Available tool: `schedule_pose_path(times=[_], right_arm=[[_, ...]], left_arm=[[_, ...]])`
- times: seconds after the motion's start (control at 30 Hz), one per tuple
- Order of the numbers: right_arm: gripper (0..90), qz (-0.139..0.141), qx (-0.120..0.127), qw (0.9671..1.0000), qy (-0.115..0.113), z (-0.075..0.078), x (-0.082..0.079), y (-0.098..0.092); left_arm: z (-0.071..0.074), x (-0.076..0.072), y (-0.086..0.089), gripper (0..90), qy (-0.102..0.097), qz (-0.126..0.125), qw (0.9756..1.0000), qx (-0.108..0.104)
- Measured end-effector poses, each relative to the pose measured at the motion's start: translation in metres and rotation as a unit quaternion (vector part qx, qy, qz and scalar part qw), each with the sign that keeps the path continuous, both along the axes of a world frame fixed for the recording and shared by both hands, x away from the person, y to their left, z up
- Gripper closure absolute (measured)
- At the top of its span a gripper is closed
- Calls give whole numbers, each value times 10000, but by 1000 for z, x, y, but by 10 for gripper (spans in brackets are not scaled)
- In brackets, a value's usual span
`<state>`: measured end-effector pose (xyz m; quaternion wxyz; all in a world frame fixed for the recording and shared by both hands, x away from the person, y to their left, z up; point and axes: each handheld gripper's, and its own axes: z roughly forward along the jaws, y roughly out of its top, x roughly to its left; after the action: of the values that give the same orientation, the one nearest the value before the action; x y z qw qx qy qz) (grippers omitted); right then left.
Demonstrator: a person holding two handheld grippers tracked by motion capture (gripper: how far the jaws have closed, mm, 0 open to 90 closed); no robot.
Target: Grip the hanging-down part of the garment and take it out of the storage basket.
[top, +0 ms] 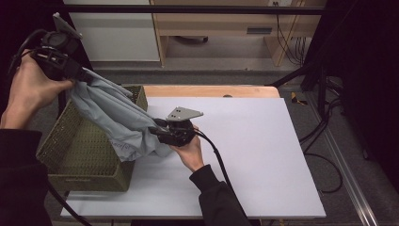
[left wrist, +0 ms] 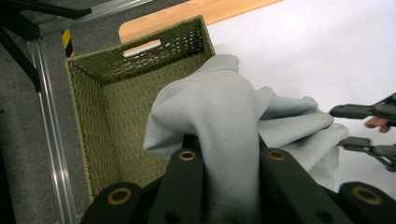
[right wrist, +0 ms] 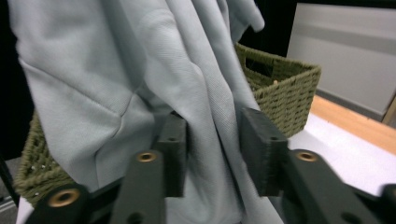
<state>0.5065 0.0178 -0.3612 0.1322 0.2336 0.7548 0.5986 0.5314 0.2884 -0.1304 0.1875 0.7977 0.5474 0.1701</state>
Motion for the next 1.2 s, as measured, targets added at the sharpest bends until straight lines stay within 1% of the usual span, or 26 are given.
schedule_pose_path(times=[0.03, 0.1, 0.13, 0.2, 0.27, 0.3, 0.43, 0.5, 0.53, 0.6, 0.63, 0.7, 0.8, 0.87, 0.93, 1.03, 1.07, 1.2], right_arm=[[527, 49, 63, 10000, -11, 1, -1, -4], [471, -32, 171, 9998, 3, 3, -6, -14], [444, -46, 204, 9997, -91, 4, -8, -20], [394, -154, 233, 9996, -95, 6, -12, -29], [365, -238, 261, 9992, -182, 7, -16, -42], [354, -271, 254, 9991, -206, 6, -18, -46], [256, -503, 289, 9979, -276, 1, -27, -70], [196, -697, 375, 9965, -262, -2, -31, -82], [174, -752, 443, 9959, -254, -4, -33, -88], [133, -909, 466, 9944, -260, -6, -36, -98], [108, -994, 459, 9936, -286, -8, -38, -102], [69, -1133, 421, 9922, -305, -10, -41, -110], [28, -1242, 425, 9908, -320, -13, -46, -121], [11, -1239, 440, 9909, -304, -16, -49, -129], [6, -1310, 437, 9898, -354, -18, -53, -136], [4, -1385, 515, 9885, -319, -23, -58, -148], [4, -1407, 501, 9882, -328, -24, -59, -152], [4, -1592, 524, 9854, -306, -32, -67, -169]], left_arm=[[0, 0, 0, 827, -2, -5, 10000, 0], [0, 0, -1, 827, -23, 0, 10000, -10], [0, 0, -1, 826, -4, -4, 10000, -1], [-1, 0, -2, 826, 6, -18, 10000, -4], [-1, 0, -2, 826, 15, -26, 10000, -2], [-1, 1, -2, 826, 20, -24, 10000, 7], [-2, 1, -1, 826, 11, -22, 10000, -35], [-2, 1, -1, 826, 20, -18, 10000, -15], [-2, 1, -1, 826, 27, -16, 10000, -16], [-3, 2, -1, 826, 32, -9, 10000, -12], [-4, 2, -2, 826, 14, -10, 10000, -18], [-4, 3, -2, 826, 43, -13, 10000, -17], [-5, 3, -1, 826, 55, -21, 10000, -22], [-6, 3, -1, 826, 73, -5, 10000, -26], [-7, 4, 0, 826, 84, 2, 10000, -24], [-7, 4, 1, 826, 89, 6, 10000, -35], [-7, 4, 1, 826, 89, 7, 10000, -34], [-8, 5, 1, 826, 98, 19, 9999, -28]])
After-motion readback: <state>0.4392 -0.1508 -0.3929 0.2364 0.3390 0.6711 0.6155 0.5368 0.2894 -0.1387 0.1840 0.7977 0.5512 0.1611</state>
